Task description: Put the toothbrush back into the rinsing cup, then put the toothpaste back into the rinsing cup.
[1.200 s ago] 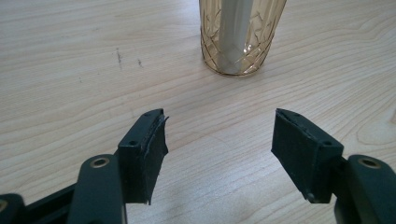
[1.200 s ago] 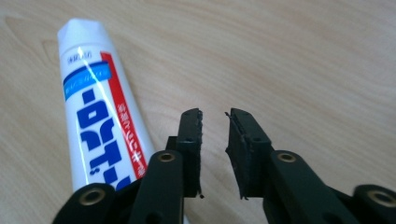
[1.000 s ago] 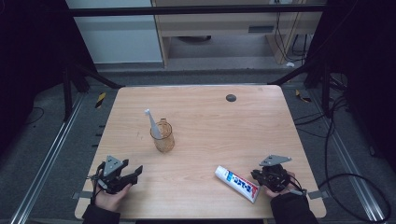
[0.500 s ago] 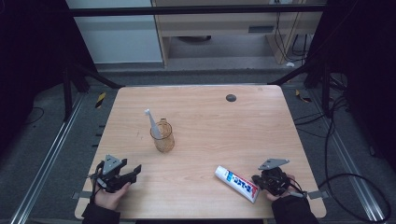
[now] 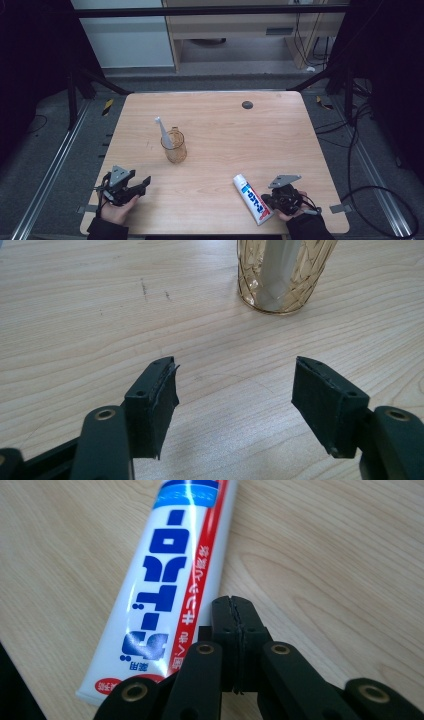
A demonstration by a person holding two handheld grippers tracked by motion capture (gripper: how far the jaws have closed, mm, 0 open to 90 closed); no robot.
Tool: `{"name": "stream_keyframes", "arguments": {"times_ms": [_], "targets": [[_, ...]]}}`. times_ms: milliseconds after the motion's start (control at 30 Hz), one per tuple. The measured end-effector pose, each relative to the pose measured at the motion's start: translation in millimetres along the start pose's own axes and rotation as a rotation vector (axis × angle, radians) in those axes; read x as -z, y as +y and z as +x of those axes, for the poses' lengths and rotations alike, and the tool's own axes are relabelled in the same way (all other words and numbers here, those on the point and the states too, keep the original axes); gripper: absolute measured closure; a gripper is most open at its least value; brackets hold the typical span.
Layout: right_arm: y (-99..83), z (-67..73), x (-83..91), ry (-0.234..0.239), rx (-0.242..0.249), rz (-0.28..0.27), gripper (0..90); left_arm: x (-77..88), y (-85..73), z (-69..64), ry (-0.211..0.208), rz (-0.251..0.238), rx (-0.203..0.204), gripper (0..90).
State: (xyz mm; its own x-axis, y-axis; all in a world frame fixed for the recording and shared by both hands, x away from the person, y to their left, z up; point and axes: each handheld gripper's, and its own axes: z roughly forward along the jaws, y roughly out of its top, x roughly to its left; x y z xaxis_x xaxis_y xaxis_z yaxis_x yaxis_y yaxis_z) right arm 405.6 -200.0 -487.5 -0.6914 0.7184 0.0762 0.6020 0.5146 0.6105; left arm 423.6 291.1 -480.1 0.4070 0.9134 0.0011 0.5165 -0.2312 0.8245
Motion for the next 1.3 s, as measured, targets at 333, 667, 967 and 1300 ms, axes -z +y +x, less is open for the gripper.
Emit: {"name": "stream_keyframes", "arguments": {"times_ms": [333, 667, 967, 1300], "targets": [[7.1, 10.8, -5.3, 0.055, 0.009, -0.046, 89.6, -1.6, -0.2, 0.7, -0.002, 0.011, -0.002, 32.9], [6.7, 16.0, -6.5, 0.105, 0.034, -0.046, 89.7, -2.8, 0.2, -0.8, 0.004, 0.012, -0.007, 32.7], [12.0, 25.5, -13.6, 0.162, 0.057, -0.052, 89.6, -6.8, -0.3, 0.4, 0.008, 0.031, -0.012, 32.6], [20.2, 34.3, -21.7, 0.179, 0.065, -0.073, 89.3, -6.8, 0.2, 0.4, 0.013, 0.027, -0.011, 32.6]]}}
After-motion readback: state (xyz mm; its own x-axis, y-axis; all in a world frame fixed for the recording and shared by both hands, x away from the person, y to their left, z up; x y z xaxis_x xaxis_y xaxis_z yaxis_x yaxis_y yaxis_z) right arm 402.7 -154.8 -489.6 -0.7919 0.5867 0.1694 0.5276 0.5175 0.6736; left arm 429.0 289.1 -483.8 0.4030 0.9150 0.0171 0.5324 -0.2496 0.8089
